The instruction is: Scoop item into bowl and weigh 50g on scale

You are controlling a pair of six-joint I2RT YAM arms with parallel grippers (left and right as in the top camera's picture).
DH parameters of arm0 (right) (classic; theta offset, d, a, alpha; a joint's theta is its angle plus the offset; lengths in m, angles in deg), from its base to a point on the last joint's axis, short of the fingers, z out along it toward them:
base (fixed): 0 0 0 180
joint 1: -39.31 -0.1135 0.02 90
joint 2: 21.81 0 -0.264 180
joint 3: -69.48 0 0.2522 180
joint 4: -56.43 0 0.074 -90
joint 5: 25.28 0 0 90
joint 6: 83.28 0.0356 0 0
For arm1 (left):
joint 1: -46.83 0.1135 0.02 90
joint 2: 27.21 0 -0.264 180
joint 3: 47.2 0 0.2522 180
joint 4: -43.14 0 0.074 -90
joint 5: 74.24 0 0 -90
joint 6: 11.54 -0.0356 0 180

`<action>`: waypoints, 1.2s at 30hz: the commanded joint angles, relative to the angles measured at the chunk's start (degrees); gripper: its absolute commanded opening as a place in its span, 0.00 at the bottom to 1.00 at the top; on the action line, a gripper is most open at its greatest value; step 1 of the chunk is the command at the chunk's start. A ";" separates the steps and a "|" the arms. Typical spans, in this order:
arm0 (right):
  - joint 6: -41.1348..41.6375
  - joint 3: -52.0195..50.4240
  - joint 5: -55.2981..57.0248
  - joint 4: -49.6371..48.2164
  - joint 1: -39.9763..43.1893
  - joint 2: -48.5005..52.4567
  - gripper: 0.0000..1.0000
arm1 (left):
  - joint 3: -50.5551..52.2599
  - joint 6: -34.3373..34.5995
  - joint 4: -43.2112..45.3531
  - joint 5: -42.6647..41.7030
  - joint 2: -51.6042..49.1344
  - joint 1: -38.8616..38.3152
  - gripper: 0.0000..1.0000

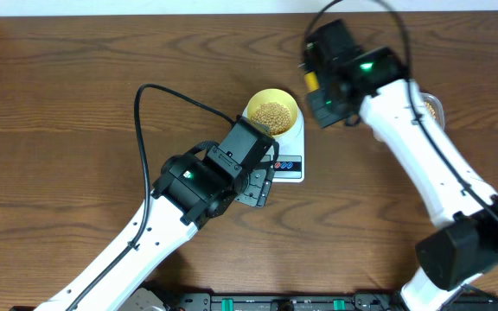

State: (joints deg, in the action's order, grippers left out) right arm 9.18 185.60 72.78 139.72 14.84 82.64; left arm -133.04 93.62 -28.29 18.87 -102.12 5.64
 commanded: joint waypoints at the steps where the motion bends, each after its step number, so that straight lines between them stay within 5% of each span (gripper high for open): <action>1: 9.27 1.95 10.75 1.29 3.67 -3.85 0.01 | -1.11 -0.46 -0.11 -0.07 -0.22 0.13 0.78; 7: 19.26 1.88 9.42 6.86 10.71 -4.09 0.01 | -1.11 -0.46 -0.11 -0.07 -0.22 0.13 0.78; 17: 24.41 -1.33 8.98 12.07 16.74 -4.02 0.01 | -1.11 -0.46 -0.11 -0.07 -0.22 0.13 0.78; 36: 23.63 -15.21 4.39 -1.03 18.67 -4.02 0.01 | -1.11 -0.46 -0.11 -0.07 -0.22 0.13 0.78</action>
State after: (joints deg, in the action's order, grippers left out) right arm 32.83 171.35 78.65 140.05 33.38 79.36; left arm -133.04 93.64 -28.27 18.87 -102.12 5.64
